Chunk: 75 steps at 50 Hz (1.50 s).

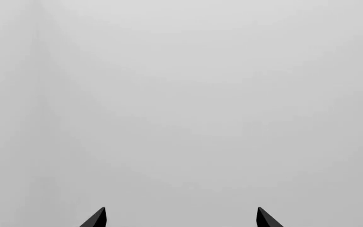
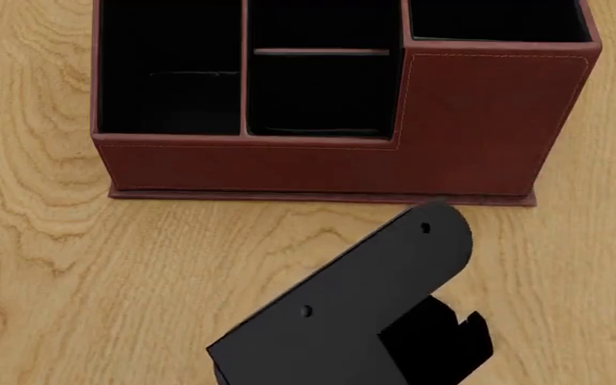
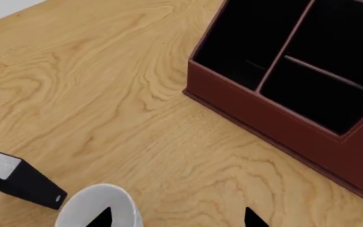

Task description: Pick up the white mug and place it to the right of the caddy.

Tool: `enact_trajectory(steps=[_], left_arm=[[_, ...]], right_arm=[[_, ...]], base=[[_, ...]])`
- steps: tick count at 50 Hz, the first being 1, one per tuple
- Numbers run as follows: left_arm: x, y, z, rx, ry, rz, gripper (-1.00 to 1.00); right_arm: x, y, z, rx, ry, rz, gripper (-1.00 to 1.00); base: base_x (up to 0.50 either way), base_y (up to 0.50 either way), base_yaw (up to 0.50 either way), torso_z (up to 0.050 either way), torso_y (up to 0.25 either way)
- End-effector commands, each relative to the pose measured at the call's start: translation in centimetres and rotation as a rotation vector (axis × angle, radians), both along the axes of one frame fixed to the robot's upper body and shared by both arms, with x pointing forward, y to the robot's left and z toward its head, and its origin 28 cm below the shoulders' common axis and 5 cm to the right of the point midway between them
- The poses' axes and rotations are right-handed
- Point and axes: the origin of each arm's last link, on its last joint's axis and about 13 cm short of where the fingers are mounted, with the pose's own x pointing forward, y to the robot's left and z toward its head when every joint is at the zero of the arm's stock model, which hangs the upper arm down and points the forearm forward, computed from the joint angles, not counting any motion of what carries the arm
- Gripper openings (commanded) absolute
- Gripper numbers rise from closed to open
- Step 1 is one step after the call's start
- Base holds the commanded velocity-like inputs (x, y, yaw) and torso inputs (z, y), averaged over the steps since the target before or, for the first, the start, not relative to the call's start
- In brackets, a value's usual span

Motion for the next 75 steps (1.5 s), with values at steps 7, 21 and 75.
enact_trajectory(steps=[7,21,75], left_arm=[[0.2,-0.1,-0.2,0.001,0.004,0.002,1.00],[0.2,-0.2,-0.3,-0.003,0.006,0.002,1.00],[-0.4,0.3,-0.3,-0.004,0.003,0.018,1.00]], right_arm=[[-0.8,0.5,-0.5,-0.033,0.039,0.072,1.00],[-1.6,0.6,-1.0,-0.088,0.032,0.127,1.00],[-1.7,1.8,-1.9,-0.207,0.063,0.221,1.00]], base=[[0.00,0.00,0.00,0.000,0.000],[0.00,0.00,0.00,0.000,0.000],[0.00,0.00,0.00,0.000,0.000]])
